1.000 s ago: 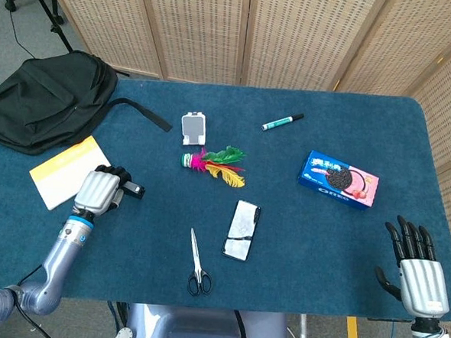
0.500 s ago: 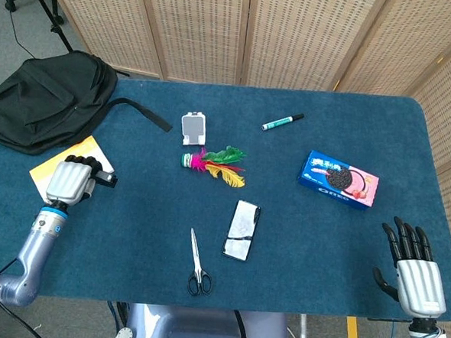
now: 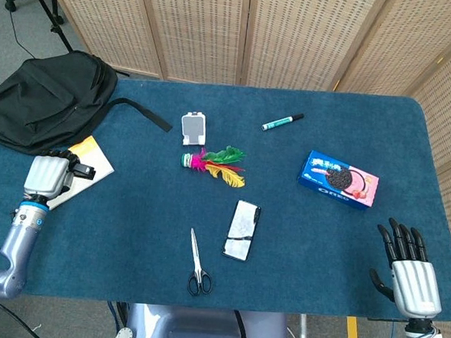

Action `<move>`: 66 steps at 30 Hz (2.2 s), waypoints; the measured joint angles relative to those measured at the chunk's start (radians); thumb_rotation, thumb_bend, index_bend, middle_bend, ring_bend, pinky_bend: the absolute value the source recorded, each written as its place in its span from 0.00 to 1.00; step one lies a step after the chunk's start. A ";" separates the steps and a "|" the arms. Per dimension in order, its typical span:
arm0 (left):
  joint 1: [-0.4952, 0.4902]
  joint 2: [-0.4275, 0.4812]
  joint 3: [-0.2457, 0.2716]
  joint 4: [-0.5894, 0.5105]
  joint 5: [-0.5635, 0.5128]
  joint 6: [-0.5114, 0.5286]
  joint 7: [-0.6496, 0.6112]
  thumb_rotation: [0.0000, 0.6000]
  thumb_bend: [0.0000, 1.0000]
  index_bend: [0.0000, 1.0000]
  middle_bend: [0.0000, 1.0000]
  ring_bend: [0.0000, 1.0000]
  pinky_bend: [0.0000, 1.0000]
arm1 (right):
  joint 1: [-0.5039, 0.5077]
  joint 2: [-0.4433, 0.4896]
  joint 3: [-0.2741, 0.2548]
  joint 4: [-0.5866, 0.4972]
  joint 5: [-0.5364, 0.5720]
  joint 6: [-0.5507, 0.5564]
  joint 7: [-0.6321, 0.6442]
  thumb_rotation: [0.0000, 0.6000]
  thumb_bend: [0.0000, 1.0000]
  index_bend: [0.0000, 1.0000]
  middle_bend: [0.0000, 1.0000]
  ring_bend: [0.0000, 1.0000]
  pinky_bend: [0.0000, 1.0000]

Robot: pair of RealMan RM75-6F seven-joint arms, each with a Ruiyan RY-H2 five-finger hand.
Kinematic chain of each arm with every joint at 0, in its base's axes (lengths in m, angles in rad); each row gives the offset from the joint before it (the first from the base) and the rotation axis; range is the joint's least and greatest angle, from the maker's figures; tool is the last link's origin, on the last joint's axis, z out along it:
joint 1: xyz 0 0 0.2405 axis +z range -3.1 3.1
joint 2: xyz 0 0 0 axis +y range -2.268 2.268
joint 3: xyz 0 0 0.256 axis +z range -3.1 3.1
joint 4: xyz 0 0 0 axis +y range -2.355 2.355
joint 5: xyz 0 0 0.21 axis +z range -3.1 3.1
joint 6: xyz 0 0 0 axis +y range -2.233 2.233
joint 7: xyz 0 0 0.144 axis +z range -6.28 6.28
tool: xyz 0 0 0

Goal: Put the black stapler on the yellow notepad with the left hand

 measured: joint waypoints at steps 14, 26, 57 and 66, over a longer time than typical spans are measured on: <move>0.005 -0.056 0.005 0.129 0.019 -0.033 -0.036 1.00 0.63 0.74 0.37 0.31 0.28 | 0.004 -0.014 -0.001 0.008 0.007 -0.013 -0.024 1.00 0.33 0.07 0.00 0.00 0.00; 0.018 -0.086 0.019 0.245 0.032 -0.065 -0.060 1.00 0.63 0.74 0.37 0.31 0.28 | 0.005 -0.019 -0.002 0.009 0.007 -0.015 -0.034 1.00 0.33 0.07 0.00 0.00 0.00; 0.033 -0.110 0.018 0.326 0.067 -0.139 -0.114 1.00 0.38 0.37 0.18 0.19 0.28 | 0.007 -0.032 -0.002 0.018 0.005 -0.012 -0.041 1.00 0.33 0.07 0.00 0.00 0.00; 0.031 -0.056 0.011 0.258 0.058 -0.165 -0.099 1.00 0.17 0.33 0.15 0.16 0.28 | 0.007 -0.035 0.000 0.024 0.000 -0.005 -0.034 1.00 0.33 0.07 0.00 0.00 0.00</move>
